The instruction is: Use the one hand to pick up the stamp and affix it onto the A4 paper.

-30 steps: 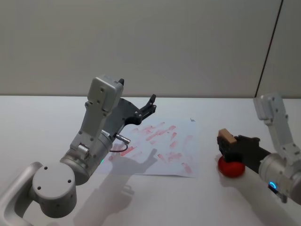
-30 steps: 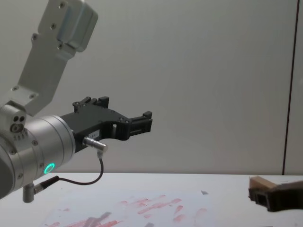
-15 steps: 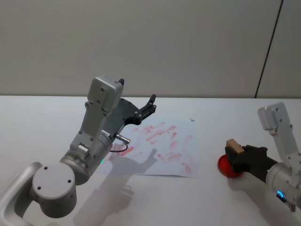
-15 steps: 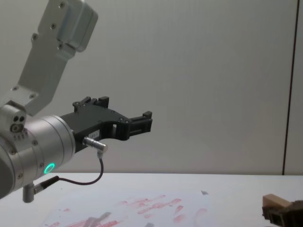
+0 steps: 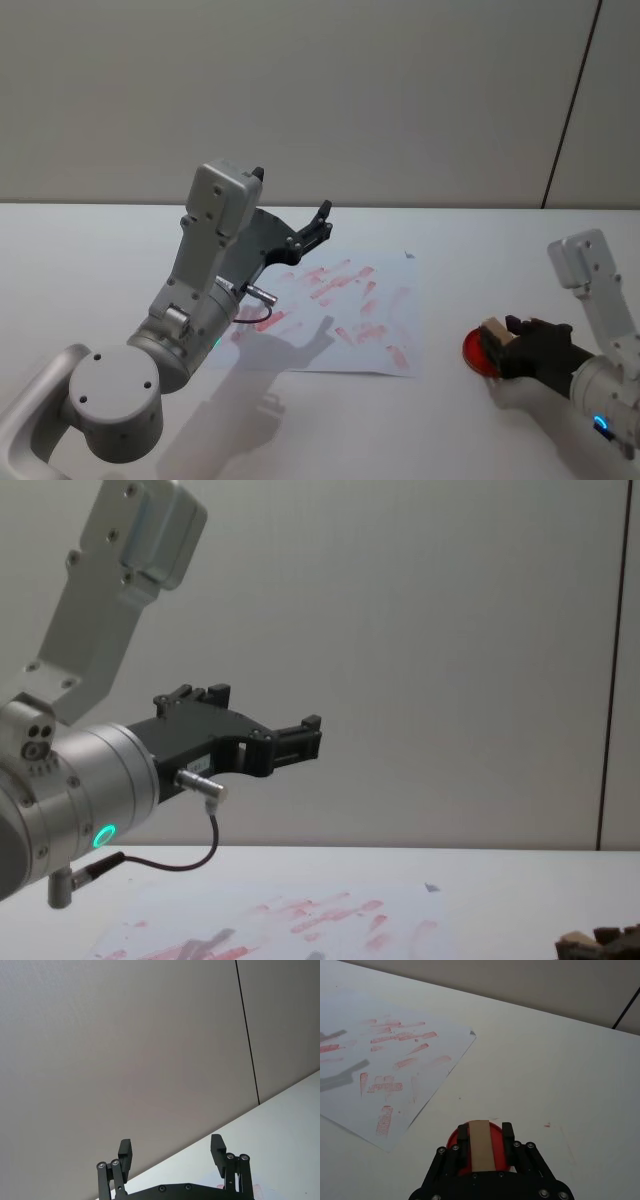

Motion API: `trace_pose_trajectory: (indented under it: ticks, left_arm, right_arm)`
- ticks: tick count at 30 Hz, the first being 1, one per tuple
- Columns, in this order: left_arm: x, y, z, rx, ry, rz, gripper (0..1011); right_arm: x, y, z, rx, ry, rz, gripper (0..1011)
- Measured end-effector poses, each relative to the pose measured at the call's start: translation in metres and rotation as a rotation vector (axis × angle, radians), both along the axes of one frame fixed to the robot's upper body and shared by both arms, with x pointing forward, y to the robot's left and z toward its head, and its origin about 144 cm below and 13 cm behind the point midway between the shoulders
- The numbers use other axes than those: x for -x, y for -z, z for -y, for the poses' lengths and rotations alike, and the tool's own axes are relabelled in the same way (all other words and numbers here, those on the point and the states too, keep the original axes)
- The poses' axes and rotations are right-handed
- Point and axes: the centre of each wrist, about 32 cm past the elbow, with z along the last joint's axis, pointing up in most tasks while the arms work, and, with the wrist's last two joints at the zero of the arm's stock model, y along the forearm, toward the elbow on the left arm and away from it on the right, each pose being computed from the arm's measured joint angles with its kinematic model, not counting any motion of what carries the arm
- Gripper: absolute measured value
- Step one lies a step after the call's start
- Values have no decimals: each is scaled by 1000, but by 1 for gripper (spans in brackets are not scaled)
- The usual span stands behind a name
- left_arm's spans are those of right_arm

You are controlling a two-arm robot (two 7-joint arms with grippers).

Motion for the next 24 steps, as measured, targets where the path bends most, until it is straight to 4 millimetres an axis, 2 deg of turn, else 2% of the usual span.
trace_pose_trajectory:
  ticks: [1,4,6,7,10,17,21,24]
  left_arm:
    - [0,0,0,0,0,0,1002]
    - [0,0,0,0,0,0,1002]
    - [0,0,0,0,0,0,1003]
    - [0,0,0,0,0,0,1002]
    - [0,0,0,0,0,0,1002]
    - [0,0,0,0,0,0,1002]
    - [0,0,0,0,0,0,1002]
    - [0,0,0,0,0,0,1003]
  right_arm:
    - [0,0,0,2,0,-1,423]
    - [0,1,1,4,0,-3,481]
    - [0,1,1,5,0,-6,583]
    - [0,1,1,6,0,-7,583]
    - [0,2,2,7,-1,-8,705]
    - [0,2,2,9,-1,-10,905]
    - [1,3,2,10,-1,-12,998]
    - [1,3,2,10,-2,-12,1001]
